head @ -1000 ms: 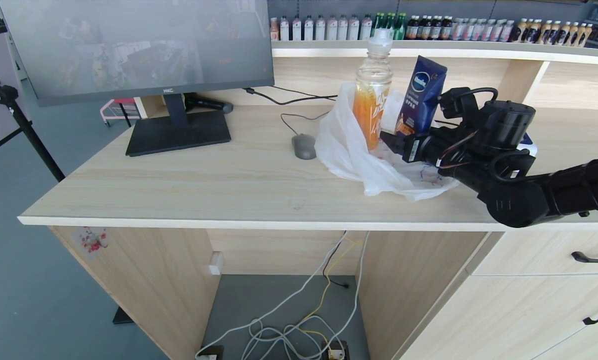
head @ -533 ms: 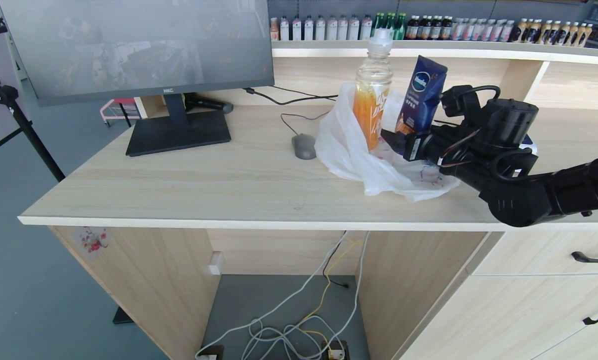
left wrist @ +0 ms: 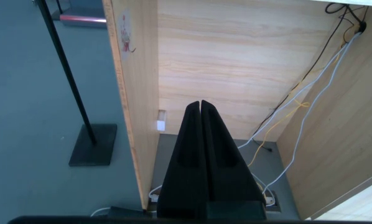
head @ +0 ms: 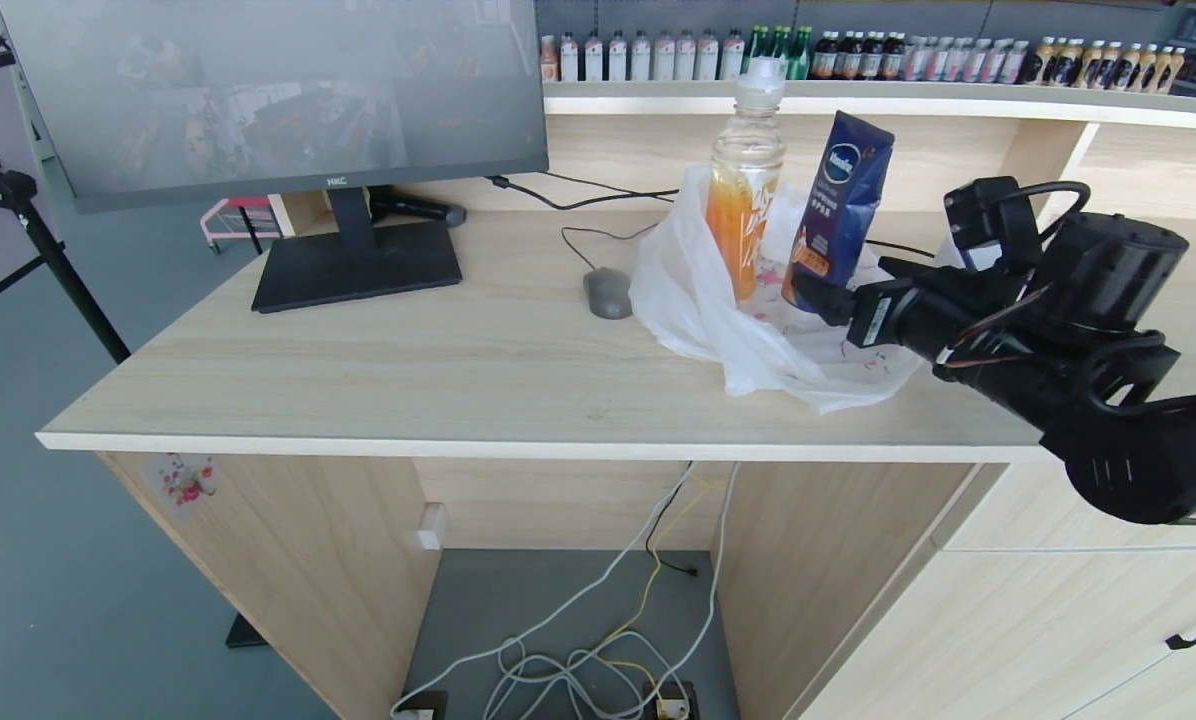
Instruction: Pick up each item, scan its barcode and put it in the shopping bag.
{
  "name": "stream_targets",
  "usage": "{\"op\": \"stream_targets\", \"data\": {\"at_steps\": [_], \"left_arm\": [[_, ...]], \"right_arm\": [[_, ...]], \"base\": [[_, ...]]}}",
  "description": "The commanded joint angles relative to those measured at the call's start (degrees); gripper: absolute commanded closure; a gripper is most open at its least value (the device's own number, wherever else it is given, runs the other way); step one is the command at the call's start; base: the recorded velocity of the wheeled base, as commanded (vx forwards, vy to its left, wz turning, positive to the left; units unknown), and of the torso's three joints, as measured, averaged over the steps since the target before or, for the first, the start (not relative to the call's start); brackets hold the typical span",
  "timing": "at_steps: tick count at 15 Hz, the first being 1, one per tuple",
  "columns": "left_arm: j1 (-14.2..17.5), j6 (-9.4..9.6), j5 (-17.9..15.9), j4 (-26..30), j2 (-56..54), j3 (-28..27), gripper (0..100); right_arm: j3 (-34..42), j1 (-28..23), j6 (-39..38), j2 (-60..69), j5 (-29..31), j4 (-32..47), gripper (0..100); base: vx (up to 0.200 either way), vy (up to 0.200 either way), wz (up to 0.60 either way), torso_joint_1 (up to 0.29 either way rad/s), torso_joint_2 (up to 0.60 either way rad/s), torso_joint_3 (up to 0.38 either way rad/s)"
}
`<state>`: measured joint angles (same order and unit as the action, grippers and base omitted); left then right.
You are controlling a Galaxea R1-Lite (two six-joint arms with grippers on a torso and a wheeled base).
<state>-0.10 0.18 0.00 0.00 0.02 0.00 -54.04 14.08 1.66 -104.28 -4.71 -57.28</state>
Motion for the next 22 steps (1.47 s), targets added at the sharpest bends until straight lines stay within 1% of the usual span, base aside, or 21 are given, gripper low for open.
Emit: {"op": "stream_targets", "data": {"at_steps": [1,2,3,5,6,8,10,12,14,16,18,19,20,22], "left_arm": [[0.0,-0.01,0.0,0.0,0.0,0.0,100],[0.0,-0.01,0.0,0.0,0.0,0.0,100],[0.0,-0.01,0.0,0.0,0.0,0.0,100],[0.0,-0.01,0.0,0.0,0.0,0.0,100],[0.0,-0.01,0.0,0.0,0.0,0.0,100],[0.0,-0.01,0.0,0.0,0.0,0.0,100],[0.0,-0.01,0.0,0.0,0.0,0.0,100],[0.0,0.08,0.0,0.1,0.0,0.0,100],[0.0,0.17,0.0,0.1,0.0,0.0,100],[0.0,0.08,0.0,0.0,0.0,0.0,100],[0.0,0.08,0.0,0.0,0.0,0.0,100],[0.0,0.08,0.0,0.1,0.0,0.0,100],[0.0,-0.01,0.0,0.1,0.0,0.0,100],[0.0,-0.09,0.0,0.0,0.0,0.0,100]], "right_arm": [[12.8,0.2,-0.6,10.0,0.0,-7.0,0],[15.1,0.2,-1.2,11.4,0.0,-8.2,0],[21.8,0.2,-1.9,15.9,0.2,-11.6,0],[28.3,0.1,-2.1,23.4,0.2,-13.6,0],[32.5,0.2,-2.2,28.2,-0.1,-13.6,0],[42.9,0.2,-3.9,38.4,-0.6,-13.4,0],[54.0,0.2,-4.1,47.9,-0.1,-12.2,0],[54.0,0.2,-4.5,55.1,0.5,-2.8,0],[54.0,0.2,-4.8,68.2,0.5,14.5,0],[54.0,0.1,-3.1,77.5,0.5,28.3,0],[54.0,0.1,-0.9,88.0,0.5,43.9,0],[54.0,0.2,0.4,91.1,0.4,48.4,0],[53.5,0.5,1.1,97.3,0.4,56.1,0],[53.6,-2.7,1.2,96.7,0.7,55.4,0]], "base": [[0.000,0.000,0.00,0.000,0.00,0.000],[0.000,0.000,0.00,0.000,0.00,0.000],[0.000,0.000,0.00,0.000,0.00,0.000],[0.000,0.000,0.00,0.000,0.00,0.000],[0.000,0.000,0.00,0.000,0.00,0.000],[0.000,0.000,0.00,0.000,0.00,0.000],[0.000,0.000,0.00,0.000,0.00,0.000],[0.000,0.000,0.00,0.000,0.00,0.000],[0.000,0.000,0.00,0.000,0.00,0.000],[0.000,0.000,0.00,0.000,0.00,0.000],[0.000,0.000,0.00,0.000,0.00,0.000],[0.000,0.000,0.00,0.000,0.00,0.000],[0.000,0.000,0.00,0.000,0.00,0.000],[0.000,0.000,0.00,0.000,0.00,0.000]]}}
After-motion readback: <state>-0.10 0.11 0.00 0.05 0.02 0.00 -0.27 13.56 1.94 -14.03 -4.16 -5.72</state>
